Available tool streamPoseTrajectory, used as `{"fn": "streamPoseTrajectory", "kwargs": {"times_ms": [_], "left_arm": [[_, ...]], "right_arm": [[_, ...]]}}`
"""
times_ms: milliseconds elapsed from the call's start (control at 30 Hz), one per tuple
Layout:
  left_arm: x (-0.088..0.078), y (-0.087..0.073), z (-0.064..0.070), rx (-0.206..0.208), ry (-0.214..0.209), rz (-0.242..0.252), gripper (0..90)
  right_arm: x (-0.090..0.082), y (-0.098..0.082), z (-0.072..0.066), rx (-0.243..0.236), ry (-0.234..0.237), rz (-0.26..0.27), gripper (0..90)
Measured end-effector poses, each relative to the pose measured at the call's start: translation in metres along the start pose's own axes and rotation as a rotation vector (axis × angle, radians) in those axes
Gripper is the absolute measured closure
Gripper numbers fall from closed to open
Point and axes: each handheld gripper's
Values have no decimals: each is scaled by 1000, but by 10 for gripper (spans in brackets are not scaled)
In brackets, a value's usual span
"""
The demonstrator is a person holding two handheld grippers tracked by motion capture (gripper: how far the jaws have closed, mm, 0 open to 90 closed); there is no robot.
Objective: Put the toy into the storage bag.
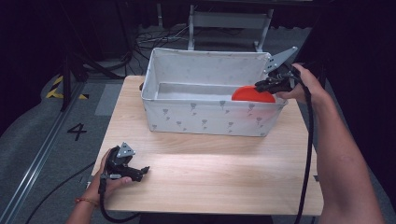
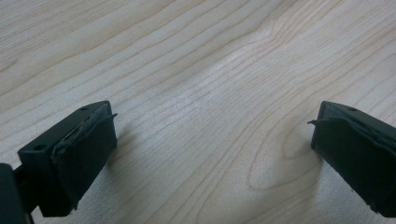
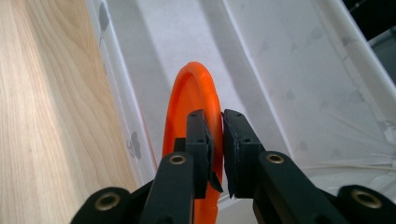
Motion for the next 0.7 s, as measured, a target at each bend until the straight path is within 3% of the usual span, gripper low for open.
{"fn": "streamPoseTrajectory", "kwargs": {"times_ms": [433,567,700], "left_arm": [[0,0,0,0,0,0,5],[0,0,0,0,0,0,5],[0,0,0,0,0,0,5]], "right_arm": [[16,0,-2,-104,86,-168,813],[21,-3,3,-90,110,-219,813],[29,-6,3,-108,127,-267,811]]}}
Point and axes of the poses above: each handheld gripper's, and its own axes: x roughly forward along the jaws, y roughly out of its top, z roughly to its right, and after that the axes turned 13 degrees about -y, right-handed
